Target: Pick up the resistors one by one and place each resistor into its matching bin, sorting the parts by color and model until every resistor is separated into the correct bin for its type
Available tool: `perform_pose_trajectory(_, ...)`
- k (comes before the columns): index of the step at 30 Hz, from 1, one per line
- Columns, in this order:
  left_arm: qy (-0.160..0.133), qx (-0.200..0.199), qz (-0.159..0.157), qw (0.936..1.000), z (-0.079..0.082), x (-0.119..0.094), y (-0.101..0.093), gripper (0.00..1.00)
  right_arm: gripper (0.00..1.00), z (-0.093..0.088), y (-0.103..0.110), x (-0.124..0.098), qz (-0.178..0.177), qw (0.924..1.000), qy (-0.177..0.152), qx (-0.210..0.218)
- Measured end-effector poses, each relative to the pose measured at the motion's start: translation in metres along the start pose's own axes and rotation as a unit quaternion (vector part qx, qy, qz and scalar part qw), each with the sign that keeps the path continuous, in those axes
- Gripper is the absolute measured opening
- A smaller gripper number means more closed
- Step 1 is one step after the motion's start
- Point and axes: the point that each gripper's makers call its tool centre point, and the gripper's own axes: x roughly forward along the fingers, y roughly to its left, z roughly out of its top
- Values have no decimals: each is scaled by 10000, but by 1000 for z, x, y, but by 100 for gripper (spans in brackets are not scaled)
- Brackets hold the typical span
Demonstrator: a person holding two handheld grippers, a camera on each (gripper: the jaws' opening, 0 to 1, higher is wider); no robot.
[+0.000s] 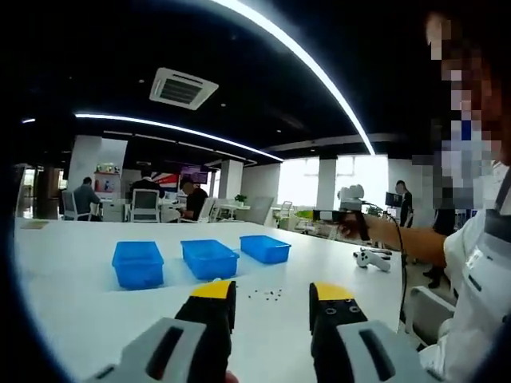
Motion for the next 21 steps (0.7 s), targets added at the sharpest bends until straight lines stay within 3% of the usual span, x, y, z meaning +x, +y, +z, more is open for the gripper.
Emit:
perform_pose_trajectory(5, -32, -1, 57, 10000, 1, 0, 3, 38, 53, 5, 25, -35, 229, 9995, -175, -143)
perform_pose_trajectory(12, -17, 27, 75, 10000, 1, 0, 3, 38, 53, 11, 34, -82, 141, 9989, -420, -148)
perform_pose_trajectory(16, -23, 11, 94, 10000, 1, 0, 5, 38, 53, 9, 40, -105, 61, 9985, -369, -401)
perform_pose_trajectory(21, -56, 11, 141, 9999, 2, -1, 8, 38, 53, -2, 56, -129, 285, 9992, -224, -171)
